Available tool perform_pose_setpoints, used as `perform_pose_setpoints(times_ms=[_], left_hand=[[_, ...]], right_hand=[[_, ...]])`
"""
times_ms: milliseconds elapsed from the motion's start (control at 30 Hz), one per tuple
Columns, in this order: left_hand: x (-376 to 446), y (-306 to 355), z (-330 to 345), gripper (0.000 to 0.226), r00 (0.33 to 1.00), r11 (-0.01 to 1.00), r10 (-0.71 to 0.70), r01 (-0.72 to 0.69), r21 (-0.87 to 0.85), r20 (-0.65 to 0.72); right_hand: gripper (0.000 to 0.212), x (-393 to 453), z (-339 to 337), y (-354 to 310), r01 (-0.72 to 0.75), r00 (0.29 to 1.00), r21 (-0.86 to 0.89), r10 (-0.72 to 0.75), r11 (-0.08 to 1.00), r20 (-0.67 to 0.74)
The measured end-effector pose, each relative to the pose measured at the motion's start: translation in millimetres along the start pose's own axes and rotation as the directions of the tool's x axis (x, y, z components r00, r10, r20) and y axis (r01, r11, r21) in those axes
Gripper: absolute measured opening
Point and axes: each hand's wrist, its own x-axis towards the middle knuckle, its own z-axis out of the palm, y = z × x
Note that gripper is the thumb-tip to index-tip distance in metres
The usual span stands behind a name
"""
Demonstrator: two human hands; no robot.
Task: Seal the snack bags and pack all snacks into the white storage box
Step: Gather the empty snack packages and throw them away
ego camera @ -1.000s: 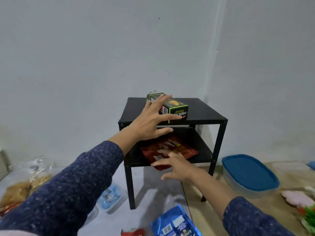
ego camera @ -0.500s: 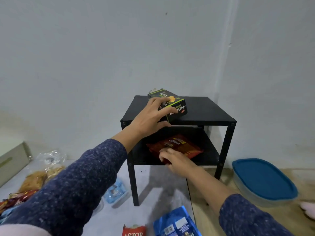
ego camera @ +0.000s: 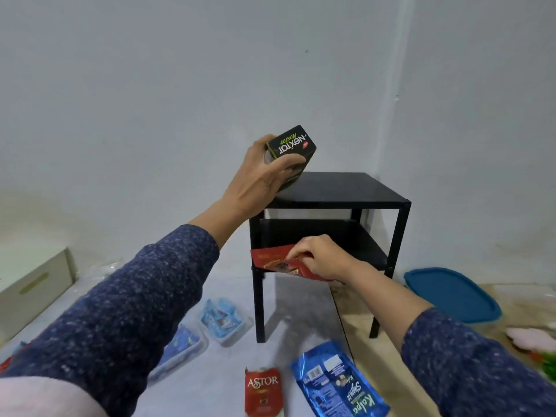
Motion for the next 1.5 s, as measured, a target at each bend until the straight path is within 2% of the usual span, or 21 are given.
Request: perform_pose_setpoints(times_ms=[133,333,433,567,700,833,933,1067,1267,1367,1500], left_hand=[[-37,-2,-64,0.028,1.000,1.000,-0.015,0.015,-0.007,0.007],[-121,-21,-169,0.025,0.995,0.991,-0.096,0.094,0.094,0.014],[-177,-39,-220,0.031,0.970,0.962,-0.241,0.233,0.142,0.042],[-255,-64,-296,0.039,0.877,0.855,-0.472,0.433,0.284,0.084],[-336,-85,-371,0.042,0.753,0.697,-0.657,0.596,0.399,0.025],[-422,-100,-438,0.042,0.589,0.485,-0.804,0.731,0.480,-0.084],[-482,-101,-485,0.045,0.452,0.329,-0.883,0.788,0.521,-0.126],[-553,-100,-542,0.044,0.293,0.110,-0.930,0.800,0.590,-0.224],[-656,-106,-630,0.044,0.028,-0.234,-0.908,0.794,0.561,-0.419],[-698,-96,-667,0.043,-0.101,-0.390,-0.844,0.789,0.475,-0.526],[-752,-64,-692,0.044,-0.254,-0.547,-0.730,0.774,0.320,-0.635]], right_hand=[[0.026,-13,5,-61,-0.001,1.000,-0.023,0.001,1.000,-0.025],[0.024,-13,35,-162,0.059,0.996,-0.064,-0.054,0.996,0.074],[0.024,1,62,-218,0.122,0.988,-0.107,-0.111,0.987,0.110],[0.026,27,105,-294,0.240,0.961,-0.149,-0.213,0.959,0.180],[0.025,59,151,-372,0.338,0.924,-0.111,-0.307,0.935,0.227],[0.026,91,204,-456,0.457,0.856,-0.053,-0.422,0.888,0.297],[0.027,111,248,-523,0.556,0.782,-0.011,-0.519,0.831,0.344],[0.028,137,314,-615,0.687,0.645,0.066,-0.649,0.724,0.404],[0.027,169,411,-762,0.809,0.423,0.192,-0.778,0.555,0.464],[0.027,171,451,-830,0.866,0.290,0.237,-0.828,0.440,0.481],[0.023,151,504,-908,0.889,0.133,0.334,-0.874,0.314,0.468]])
